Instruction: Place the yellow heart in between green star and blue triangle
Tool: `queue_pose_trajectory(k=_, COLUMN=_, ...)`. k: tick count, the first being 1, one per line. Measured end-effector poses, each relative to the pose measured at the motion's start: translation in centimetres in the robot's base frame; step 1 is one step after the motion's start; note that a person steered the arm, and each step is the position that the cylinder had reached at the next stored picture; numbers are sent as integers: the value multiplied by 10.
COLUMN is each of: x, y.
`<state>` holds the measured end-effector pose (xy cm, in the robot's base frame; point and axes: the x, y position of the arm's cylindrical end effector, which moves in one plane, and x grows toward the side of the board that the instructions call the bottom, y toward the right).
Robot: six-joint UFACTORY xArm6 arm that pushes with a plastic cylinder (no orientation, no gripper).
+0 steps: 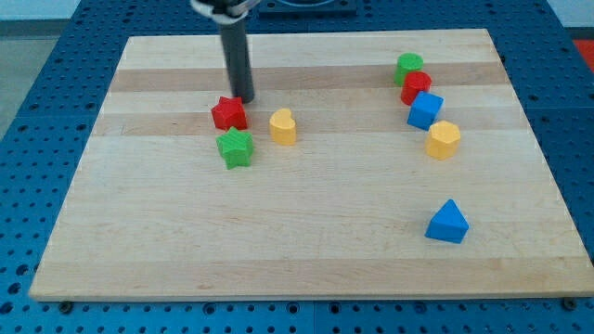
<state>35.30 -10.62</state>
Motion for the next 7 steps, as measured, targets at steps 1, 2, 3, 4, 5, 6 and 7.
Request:
queue_pose_trajectory(k=1, x=17, y=-5)
queue_pose_trajectory(k=2, x=21, y=-4)
queue_pose_trajectory(k=3, x=27, y=30)
queue_pose_trajectory(k=4, x=27, y=74)
queue_pose_trajectory(k=5, x=28, y=94)
queue_pose_trajectory(k=6, x=40, y=94)
queue_pose_trajectory(k=7, x=64, y=96)
